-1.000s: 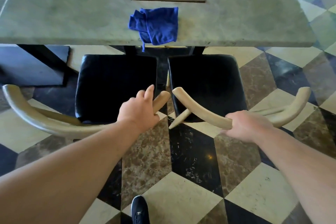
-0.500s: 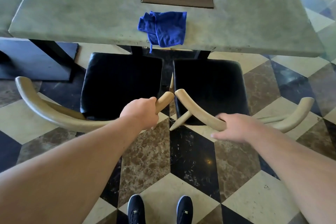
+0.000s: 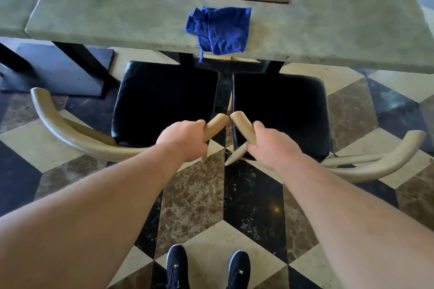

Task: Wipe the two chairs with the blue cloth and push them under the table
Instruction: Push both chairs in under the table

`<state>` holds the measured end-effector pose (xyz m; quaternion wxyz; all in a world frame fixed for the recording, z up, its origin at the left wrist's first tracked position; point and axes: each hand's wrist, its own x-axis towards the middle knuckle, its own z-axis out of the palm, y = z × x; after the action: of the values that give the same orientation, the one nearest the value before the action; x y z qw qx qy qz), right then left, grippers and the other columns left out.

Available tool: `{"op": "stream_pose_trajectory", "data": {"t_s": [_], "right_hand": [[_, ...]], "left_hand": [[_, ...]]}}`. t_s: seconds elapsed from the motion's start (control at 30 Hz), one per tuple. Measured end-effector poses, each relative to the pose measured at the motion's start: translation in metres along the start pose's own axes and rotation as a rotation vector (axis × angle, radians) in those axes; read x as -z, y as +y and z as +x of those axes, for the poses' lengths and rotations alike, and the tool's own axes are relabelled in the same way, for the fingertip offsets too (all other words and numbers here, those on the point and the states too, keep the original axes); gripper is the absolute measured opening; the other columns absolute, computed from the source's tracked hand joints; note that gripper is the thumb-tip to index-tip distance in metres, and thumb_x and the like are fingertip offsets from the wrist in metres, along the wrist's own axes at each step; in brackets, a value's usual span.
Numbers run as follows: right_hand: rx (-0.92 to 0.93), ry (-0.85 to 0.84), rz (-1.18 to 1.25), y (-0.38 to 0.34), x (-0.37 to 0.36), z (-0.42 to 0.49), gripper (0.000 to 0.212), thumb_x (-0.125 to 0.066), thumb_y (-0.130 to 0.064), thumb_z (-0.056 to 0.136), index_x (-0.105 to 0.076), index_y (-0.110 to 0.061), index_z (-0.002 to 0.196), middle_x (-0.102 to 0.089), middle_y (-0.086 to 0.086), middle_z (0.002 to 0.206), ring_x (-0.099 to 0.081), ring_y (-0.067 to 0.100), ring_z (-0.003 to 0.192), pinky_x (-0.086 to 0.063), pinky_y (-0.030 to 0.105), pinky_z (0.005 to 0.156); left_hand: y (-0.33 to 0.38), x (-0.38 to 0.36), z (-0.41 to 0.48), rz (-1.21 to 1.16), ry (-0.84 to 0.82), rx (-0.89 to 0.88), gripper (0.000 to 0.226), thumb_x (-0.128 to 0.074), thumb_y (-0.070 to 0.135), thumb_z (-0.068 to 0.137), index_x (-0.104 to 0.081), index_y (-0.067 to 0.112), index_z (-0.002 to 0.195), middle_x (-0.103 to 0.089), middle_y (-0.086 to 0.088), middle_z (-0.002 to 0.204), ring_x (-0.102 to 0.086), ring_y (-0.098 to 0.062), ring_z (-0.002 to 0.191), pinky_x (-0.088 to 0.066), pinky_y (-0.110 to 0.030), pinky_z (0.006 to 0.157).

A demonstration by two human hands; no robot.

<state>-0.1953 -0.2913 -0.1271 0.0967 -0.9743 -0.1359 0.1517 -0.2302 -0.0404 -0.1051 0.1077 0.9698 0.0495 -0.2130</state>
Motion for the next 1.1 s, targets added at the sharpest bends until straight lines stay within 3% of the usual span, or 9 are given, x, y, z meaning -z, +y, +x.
{"op": "stream_pose_trajectory", "data": {"t_s": [0.23,0.5,0.77,1.1], "right_hand": [[-0.025,-0.024,0.012,-0.006,0.0,-0.004,0.048,-0.066,-0.048,0.093,-0.019,-0.039,0.094,-0.049,-0.015,0.072,-0.054,0.007,0.053,-0.034,0.024,0.041],[0.005,-0.035,0.012,-0.006,0.005,-0.011,0.042,-0.066,-0.046,0.093,-0.025,-0.037,0.098,-0.051,-0.014,0.072,-0.056,0.007,0.054,-0.037,0.024,0.042],[0.0,-0.015,0.0,-0.009,0.005,-0.009,0.039,-0.067,-0.046,0.092,-0.03,-0.034,0.097,-0.051,-0.014,0.071,-0.054,0.007,0.052,-0.037,0.025,0.042],[-0.001,-0.007,-0.003,-0.009,0.004,-0.01,0.039,-0.068,-0.047,0.092,-0.031,-0.034,0.1,-0.05,-0.015,0.072,-0.055,0.007,0.054,-0.039,0.025,0.044]], "left_hand": [[0.001,0.001,-0.001,0.001,0.022,-0.004,0.026,-0.066,0.034,0.088,-0.053,0.032,0.11,-0.061,0.008,0.08,-0.061,-0.013,0.066,-0.042,-0.029,0.049],[0.001,-0.002,-0.001,0.019,0.048,-0.011,0.023,-0.067,0.035,0.09,-0.055,0.031,0.11,-0.061,0.007,0.08,-0.061,-0.013,0.065,-0.044,-0.029,0.05],[-0.002,-0.005,-0.001,0.018,0.055,-0.015,0.023,-0.067,0.037,0.088,-0.055,0.032,0.107,-0.061,0.008,0.078,-0.062,-0.013,0.065,-0.056,-0.033,0.055],[0.0,-0.003,-0.001,0.023,0.043,-0.009,0.02,-0.066,0.036,0.09,-0.054,0.031,0.105,-0.061,0.007,0.08,-0.061,-0.014,0.066,-0.046,-0.031,0.051]]}}
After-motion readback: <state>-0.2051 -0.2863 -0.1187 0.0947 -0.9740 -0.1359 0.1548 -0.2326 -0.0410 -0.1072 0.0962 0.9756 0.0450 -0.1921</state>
